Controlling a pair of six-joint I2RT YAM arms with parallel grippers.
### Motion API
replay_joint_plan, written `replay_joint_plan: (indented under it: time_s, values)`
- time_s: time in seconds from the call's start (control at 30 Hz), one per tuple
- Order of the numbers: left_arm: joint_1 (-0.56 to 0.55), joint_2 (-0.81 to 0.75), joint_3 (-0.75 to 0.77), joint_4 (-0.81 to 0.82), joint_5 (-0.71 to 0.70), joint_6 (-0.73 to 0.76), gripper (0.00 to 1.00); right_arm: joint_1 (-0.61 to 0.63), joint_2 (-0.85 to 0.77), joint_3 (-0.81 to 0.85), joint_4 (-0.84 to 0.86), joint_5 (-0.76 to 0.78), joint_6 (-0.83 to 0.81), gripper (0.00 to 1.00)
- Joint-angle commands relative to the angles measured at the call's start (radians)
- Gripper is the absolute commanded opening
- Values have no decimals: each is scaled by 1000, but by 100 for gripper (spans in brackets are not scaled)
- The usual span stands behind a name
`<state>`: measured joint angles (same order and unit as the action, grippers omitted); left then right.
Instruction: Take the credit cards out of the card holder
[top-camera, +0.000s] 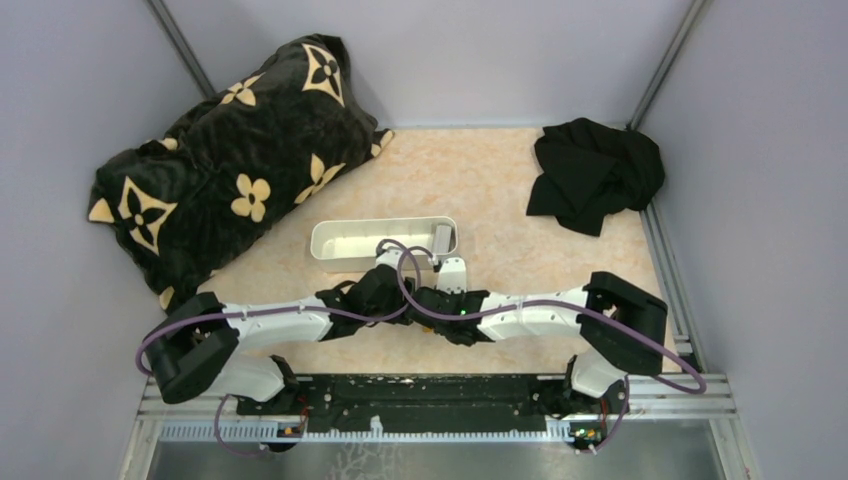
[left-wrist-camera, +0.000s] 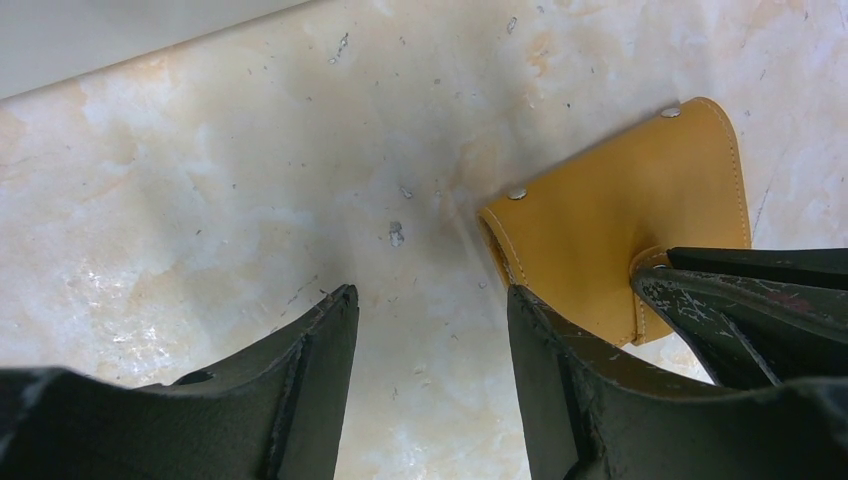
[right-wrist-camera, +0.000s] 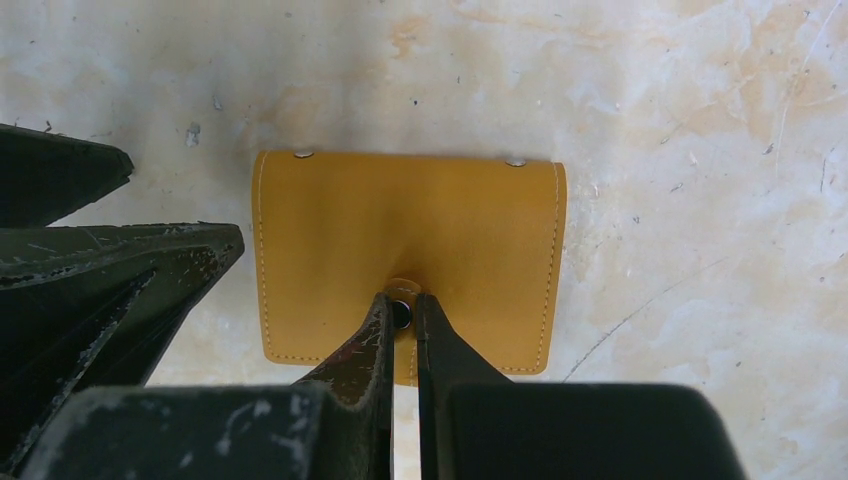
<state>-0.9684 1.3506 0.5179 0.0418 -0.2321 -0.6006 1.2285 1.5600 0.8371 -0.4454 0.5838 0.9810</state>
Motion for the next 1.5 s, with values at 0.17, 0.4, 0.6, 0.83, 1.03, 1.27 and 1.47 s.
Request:
replay_joint_plan:
  time_s: [0.17,0.4,0.6,0.83,1.03,1.27,1.47]
  values:
    - [2,-30,0,41,60,10,63,-8,-176,-182,164,-87,-8,0]
    - [1,-117,58,63,159,7,62,-81,-464,-359,333,-190,-95,0]
    - [-63,-55,80,108,215,-41,61,-92,-511,-371,299,-189,-121,0]
    - [-92,-4,45,161,227,-86,60,-100,-732,-428,222,-42,-29,0]
    - [-92,9,73,140,212,-50,60,-155,-872,-390,-97,58,40,3]
    - [-91,57,113,140,229,-23,60,-176,-839,-366,-280,96,201,59]
    - [-90,75,143,126,231,10,60,-176,-823,-397,-210,58,208,16]
